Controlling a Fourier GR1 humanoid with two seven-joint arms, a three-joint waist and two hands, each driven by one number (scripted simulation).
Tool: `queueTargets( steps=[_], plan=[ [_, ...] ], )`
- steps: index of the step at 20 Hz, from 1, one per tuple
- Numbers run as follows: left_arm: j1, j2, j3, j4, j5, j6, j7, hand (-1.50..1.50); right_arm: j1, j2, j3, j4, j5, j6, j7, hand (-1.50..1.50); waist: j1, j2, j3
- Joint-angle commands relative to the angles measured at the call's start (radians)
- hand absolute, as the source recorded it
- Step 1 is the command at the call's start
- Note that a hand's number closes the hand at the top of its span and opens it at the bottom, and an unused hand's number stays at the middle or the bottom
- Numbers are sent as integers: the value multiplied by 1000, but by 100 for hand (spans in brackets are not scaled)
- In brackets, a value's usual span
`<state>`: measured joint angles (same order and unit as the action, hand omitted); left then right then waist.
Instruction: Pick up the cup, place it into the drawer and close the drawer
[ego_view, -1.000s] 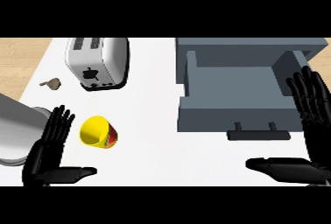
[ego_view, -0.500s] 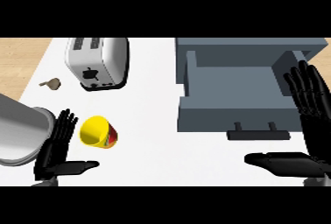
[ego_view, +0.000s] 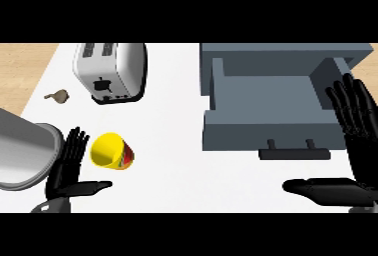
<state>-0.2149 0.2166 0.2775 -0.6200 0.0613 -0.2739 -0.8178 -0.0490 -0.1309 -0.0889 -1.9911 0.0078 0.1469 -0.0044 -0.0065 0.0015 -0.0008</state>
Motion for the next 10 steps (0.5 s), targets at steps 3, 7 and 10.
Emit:
queueTargets(
  steps=[3,7,10],
  plan=[
    [-154,2,8,258,-41,50,-138,-150,-25,15,1,20,14,-12,-4,-150,-3,1,0],
    [-158,45,16,389,-66,7,-269,-150,-55,-22,-19,14,-23,28,27,-150,-12,5,-2],
    [-184,65,20,360,-44,-22,-210,-150,-27,9,15,6,24,2,18,-150,-4,2,-1]
  ],
)
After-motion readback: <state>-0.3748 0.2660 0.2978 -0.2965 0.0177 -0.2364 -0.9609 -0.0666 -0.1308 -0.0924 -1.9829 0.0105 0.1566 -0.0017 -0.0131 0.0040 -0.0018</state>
